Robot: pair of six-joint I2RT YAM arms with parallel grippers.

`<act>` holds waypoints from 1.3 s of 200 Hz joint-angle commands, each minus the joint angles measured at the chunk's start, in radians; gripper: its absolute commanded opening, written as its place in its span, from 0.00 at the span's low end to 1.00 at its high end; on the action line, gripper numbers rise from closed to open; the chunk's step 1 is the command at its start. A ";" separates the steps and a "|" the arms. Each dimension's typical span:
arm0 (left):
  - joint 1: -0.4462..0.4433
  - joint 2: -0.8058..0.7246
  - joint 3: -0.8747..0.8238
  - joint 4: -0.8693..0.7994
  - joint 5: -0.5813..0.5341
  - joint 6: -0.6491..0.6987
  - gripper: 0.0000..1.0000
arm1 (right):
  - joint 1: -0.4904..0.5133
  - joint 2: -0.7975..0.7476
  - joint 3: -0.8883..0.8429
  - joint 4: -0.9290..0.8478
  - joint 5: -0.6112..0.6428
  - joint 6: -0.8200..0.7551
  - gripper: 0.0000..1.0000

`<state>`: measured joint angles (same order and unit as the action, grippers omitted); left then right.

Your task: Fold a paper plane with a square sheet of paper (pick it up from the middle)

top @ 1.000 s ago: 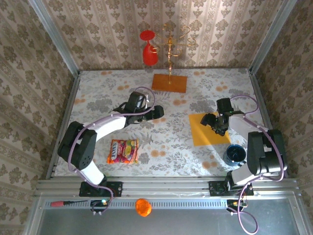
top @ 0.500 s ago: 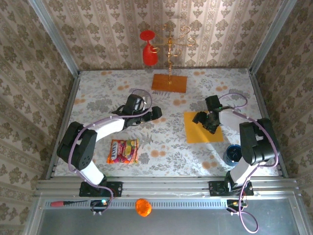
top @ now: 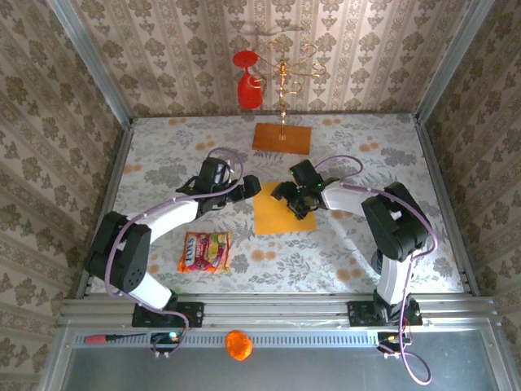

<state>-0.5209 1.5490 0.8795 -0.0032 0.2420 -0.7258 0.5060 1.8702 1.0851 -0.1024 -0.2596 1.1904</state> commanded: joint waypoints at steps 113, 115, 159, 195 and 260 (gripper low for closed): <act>-0.140 0.137 0.111 -0.099 0.027 -0.097 0.90 | -0.182 -0.112 0.019 -0.319 -0.080 -0.519 0.62; -0.142 0.141 0.112 -0.097 0.030 -0.099 0.89 | -0.181 -0.106 0.027 -0.318 -0.082 -0.521 0.61; -0.155 0.219 0.134 -0.033 0.099 -0.136 0.79 | -0.152 0.043 0.179 -0.312 -0.088 -0.544 0.46; -0.148 0.267 0.166 -0.069 0.102 -0.123 0.79 | -0.150 0.098 0.209 -0.296 -0.077 -0.530 0.47; -0.084 0.269 0.163 -0.112 0.089 -0.088 0.76 | -0.150 0.073 0.123 -0.295 -0.057 -0.469 0.55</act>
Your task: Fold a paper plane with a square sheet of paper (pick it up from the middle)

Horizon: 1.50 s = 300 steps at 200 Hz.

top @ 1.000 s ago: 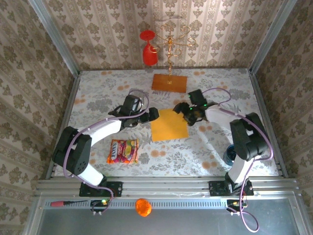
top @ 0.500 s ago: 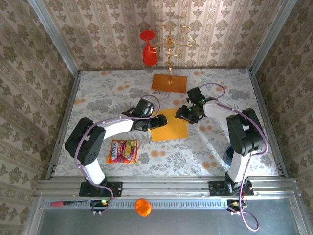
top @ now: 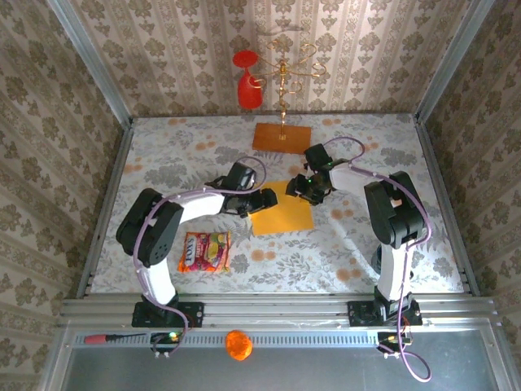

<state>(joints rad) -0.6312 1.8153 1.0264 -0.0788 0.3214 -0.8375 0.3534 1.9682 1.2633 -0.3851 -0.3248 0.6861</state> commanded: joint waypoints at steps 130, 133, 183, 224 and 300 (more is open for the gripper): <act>-0.042 -0.053 0.123 -0.261 -0.086 0.096 0.79 | 0.021 -0.230 -0.263 0.190 0.010 0.244 0.59; -0.051 -0.048 0.121 -0.259 -0.084 0.090 0.79 | 0.019 -0.223 -0.259 0.188 0.004 0.241 0.59; -0.088 0.024 0.122 -0.248 -0.069 0.069 0.79 | 0.002 -0.200 -0.228 0.157 0.004 0.215 0.59; -0.061 0.084 0.194 -0.371 -0.092 0.146 0.79 | -0.015 -0.249 -0.249 0.165 0.054 0.196 0.60; -0.051 0.105 0.386 -0.613 -0.216 0.327 0.90 | -0.036 -0.360 -0.278 0.132 0.173 0.124 0.64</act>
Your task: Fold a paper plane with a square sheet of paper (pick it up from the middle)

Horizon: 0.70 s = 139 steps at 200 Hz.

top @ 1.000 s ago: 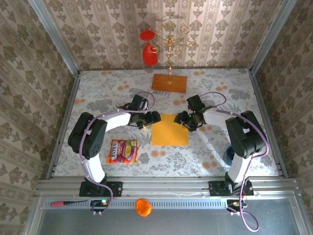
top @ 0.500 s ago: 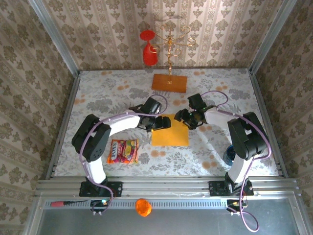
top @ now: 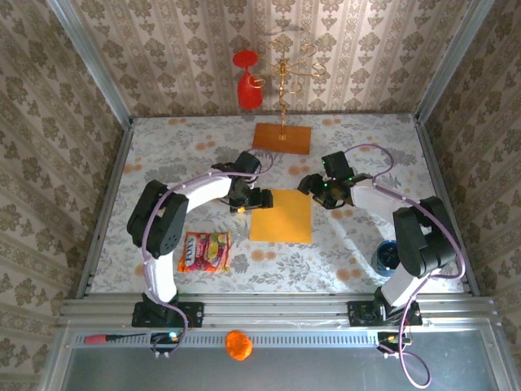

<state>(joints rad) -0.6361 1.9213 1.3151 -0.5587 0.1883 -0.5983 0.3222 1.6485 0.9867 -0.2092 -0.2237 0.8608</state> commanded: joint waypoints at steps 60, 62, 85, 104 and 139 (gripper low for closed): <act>-0.237 0.141 0.290 -0.279 -0.224 -0.068 0.95 | -0.053 -0.084 -0.007 -0.125 0.167 -0.138 0.80; -0.241 0.149 0.299 -0.284 -0.226 -0.071 0.95 | -0.057 -0.085 -0.009 -0.126 0.168 -0.140 0.80; -0.270 0.231 0.400 -0.350 -0.243 -0.087 0.96 | -0.097 -0.097 -0.021 -0.141 0.171 -0.162 0.83; -0.272 0.266 0.433 -0.382 -0.261 -0.106 0.97 | -0.127 -0.105 -0.035 -0.142 0.160 -0.177 0.83; -0.273 0.288 0.444 -0.373 -0.270 -0.133 0.97 | -0.168 -0.113 -0.058 -0.137 0.137 -0.183 0.83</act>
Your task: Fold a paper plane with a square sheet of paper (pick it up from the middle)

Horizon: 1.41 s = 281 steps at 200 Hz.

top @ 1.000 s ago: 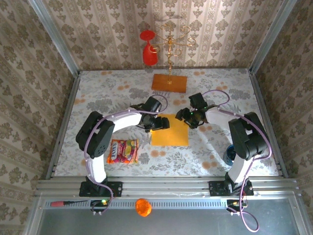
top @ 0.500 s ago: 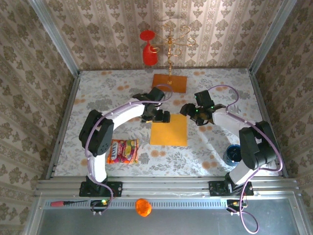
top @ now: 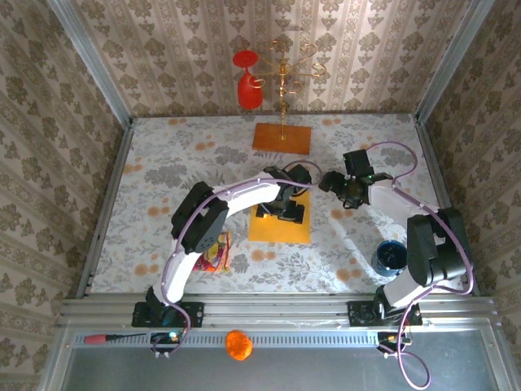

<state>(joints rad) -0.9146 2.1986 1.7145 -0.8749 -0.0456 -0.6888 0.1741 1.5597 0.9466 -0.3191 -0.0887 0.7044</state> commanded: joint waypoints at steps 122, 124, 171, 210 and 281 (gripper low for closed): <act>0.006 0.081 0.085 -0.094 -0.058 -0.135 0.87 | -0.053 -0.024 -0.044 -0.011 -0.041 -0.028 0.82; 0.005 0.083 0.087 -0.095 -0.057 -0.135 0.87 | -0.053 -0.024 -0.043 -0.010 -0.042 -0.028 0.82; 0.008 0.097 0.065 -0.087 -0.050 -0.138 0.79 | -0.054 -0.017 -0.039 -0.008 -0.042 -0.026 0.81; 0.025 0.071 -0.004 -0.028 -0.027 -0.150 0.71 | -0.054 -0.009 -0.038 -0.005 -0.040 -0.023 0.81; 0.034 0.045 -0.041 -0.004 -0.032 -0.143 0.62 | -0.054 0.001 -0.044 -0.005 -0.034 -0.019 0.80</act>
<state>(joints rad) -0.8959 2.2150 1.7241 -0.8597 -0.0574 -0.8246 0.1265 1.5570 0.9115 -0.3180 -0.1162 0.6838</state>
